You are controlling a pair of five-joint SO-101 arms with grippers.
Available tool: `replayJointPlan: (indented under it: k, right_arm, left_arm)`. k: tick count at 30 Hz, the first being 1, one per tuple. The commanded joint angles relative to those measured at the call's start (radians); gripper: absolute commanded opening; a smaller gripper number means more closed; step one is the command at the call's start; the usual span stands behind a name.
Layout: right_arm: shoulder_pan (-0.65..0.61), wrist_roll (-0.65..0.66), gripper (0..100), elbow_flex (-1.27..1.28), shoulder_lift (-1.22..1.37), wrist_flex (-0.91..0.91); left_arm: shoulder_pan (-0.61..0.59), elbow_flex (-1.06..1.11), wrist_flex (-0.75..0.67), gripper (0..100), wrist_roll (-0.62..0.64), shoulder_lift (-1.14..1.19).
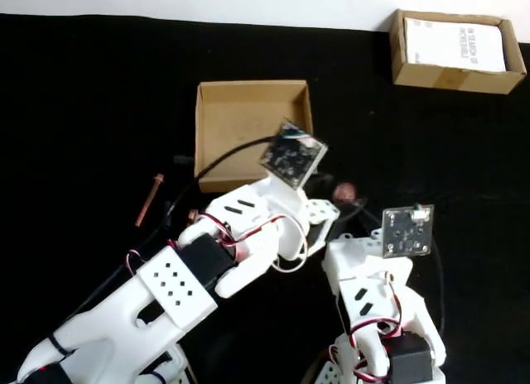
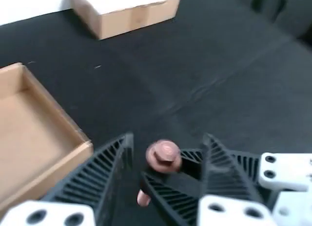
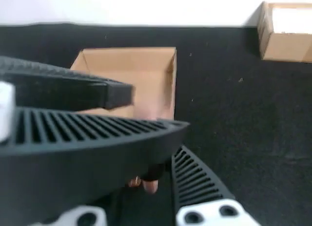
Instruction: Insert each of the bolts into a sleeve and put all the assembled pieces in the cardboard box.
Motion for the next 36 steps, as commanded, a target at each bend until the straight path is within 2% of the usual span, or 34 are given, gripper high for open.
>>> replayJointPlan:
  k: [1, 7, 12, 19, 23, 27, 30, 36]
  right_arm:
    - [-0.001, 0.005, 0.8, -0.010, -0.001, -0.019]
    - [0.030, 0.005, 0.8, -0.021, 0.004, -0.027]
    - [0.111, -0.002, 0.8, -0.166, 0.148, -0.027]
    - [0.120, -0.002, 0.8, -0.449, 0.524, -0.027]
    - [0.120, 0.021, 0.8, -0.616, 0.773, -0.021]
    - [0.087, 0.239, 0.8, -0.776, 1.026, -0.019]
    - [0.059, 0.416, 0.8, -0.877, 1.176, -0.019]
    - [-0.005, 0.798, 0.8, -1.013, 1.399, -0.024]
  left_arm:
    - [-0.004, -0.013, 0.035, 24, -0.006, -0.021]
    - [-0.028, -0.007, 0.098, 14, -0.008, -0.156]
    - [-0.102, -0.005, 0.198, 0, -0.009, -0.332]
    - [-0.177, -0.004, 0.216, 1, -0.009, -0.535]
    - [-0.341, 0.025, 0.218, 1, -0.009, -0.630]
    - [-0.552, 0.157, 0.213, 1, -0.009, -0.734]
    - [-0.667, 0.275, 0.213, 1, -0.008, -0.832]
    - [-0.759, 0.553, 0.212, 1, -0.006, -1.089]
